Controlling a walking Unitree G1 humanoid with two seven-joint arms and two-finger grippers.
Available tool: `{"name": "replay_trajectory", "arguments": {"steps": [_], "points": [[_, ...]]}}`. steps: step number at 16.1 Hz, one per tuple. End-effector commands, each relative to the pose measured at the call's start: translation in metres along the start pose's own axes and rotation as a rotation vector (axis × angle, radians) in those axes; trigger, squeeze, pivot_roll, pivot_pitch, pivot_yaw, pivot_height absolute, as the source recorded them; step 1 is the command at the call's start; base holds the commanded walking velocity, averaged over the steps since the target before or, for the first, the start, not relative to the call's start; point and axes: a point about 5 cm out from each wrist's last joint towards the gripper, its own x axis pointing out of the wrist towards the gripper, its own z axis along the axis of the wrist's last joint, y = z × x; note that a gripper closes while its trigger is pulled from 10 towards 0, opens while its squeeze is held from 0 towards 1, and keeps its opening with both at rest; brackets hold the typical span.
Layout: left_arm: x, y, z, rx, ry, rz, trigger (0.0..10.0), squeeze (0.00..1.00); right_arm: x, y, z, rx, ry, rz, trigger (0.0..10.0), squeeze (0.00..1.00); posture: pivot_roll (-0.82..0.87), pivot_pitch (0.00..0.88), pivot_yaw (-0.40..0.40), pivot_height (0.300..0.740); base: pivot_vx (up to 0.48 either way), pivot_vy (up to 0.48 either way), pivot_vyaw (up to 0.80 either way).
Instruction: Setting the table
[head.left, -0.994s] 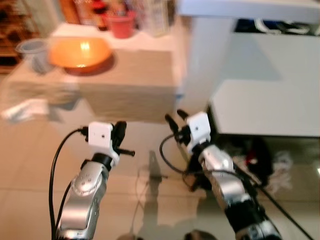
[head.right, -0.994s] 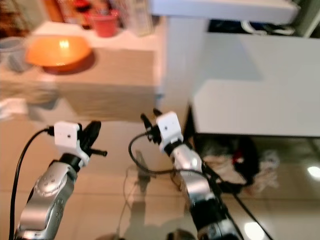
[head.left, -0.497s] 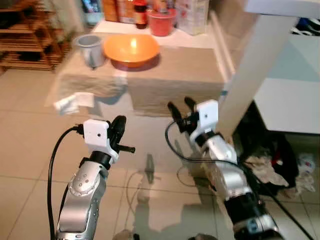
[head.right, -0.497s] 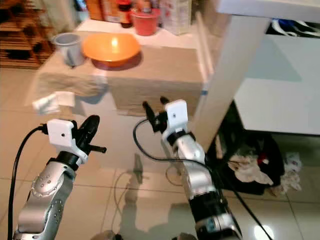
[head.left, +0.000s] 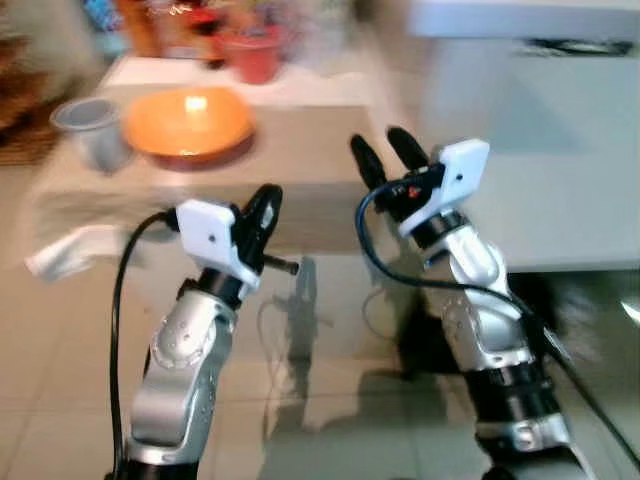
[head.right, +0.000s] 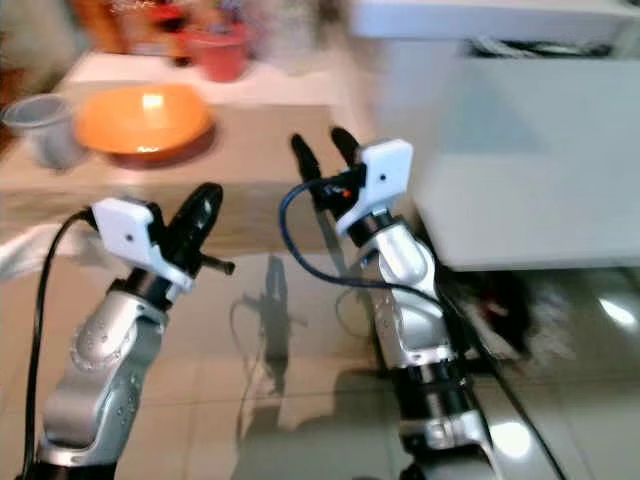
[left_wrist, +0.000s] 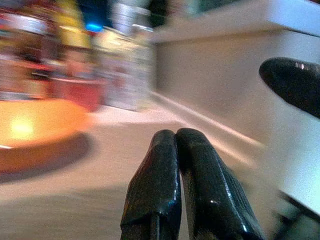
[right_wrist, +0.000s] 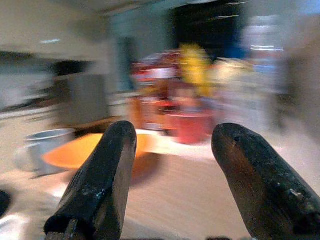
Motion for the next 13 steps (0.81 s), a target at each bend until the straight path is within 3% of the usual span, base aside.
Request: {"name": "replay_trajectory", "arguments": {"steps": [1,4,6,9,11,12,13], "points": [[0.0,0.007,0.012,0.019,-0.036,0.029,10.0,0.0,0.01,0.019,0.009,-0.034,-0.022,0.121,10.0,0.0,-0.09,0.063,0.014,0.74,0.48,0.0,0.8],[0.002,0.009,0.023,0.028,-0.077,0.056,10.0,0.0,0.007,0.019,0.008,-0.017,-0.007,0.144,10.0,0.0,-0.09,0.065,0.01,0.74,0.449,0.0,0.8],[0.006,0.016,0.034,0.014,-0.102,0.117,10.0,0.0,0.004,0.016,0.006,-0.019,0.01,0.148,10.0,0.0,-0.09,0.065,0.006,0.74,0.0,0.0,0.0],[0.007,0.018,0.036,0.016,-0.1,0.127,10.0,0.0,0.006,0.013,0.008,-0.036,0.021,0.134,10.0,0.0,-0.1,0.064,0.008,0.74,0.0,0.0,0.0],[0.008,0.016,0.034,0.023,-0.087,0.124,10.0,0.0,0.015,0.005,0.004,-0.066,0.079,0.047,10.0,0.0,-0.1,0.062,0.009,0.74,0.0,0.0,0.0],[0.007,0.014,0.032,0.033,-0.072,0.114,10.0,0.0,0.026,-0.009,0.003,-0.097,0.135,-0.078,10.0,0.0,-0.09,0.063,0.008,0.74,0.0,0.0,0.0],[0.005,0.014,0.028,0.035,-0.051,0.108,10.0,0.0,0.04,-0.015,0.009,-0.049,0.145,-0.128,10.0,0.0,-0.09,0.064,0.01,0.74,0.0,0.0,0.0]]}}
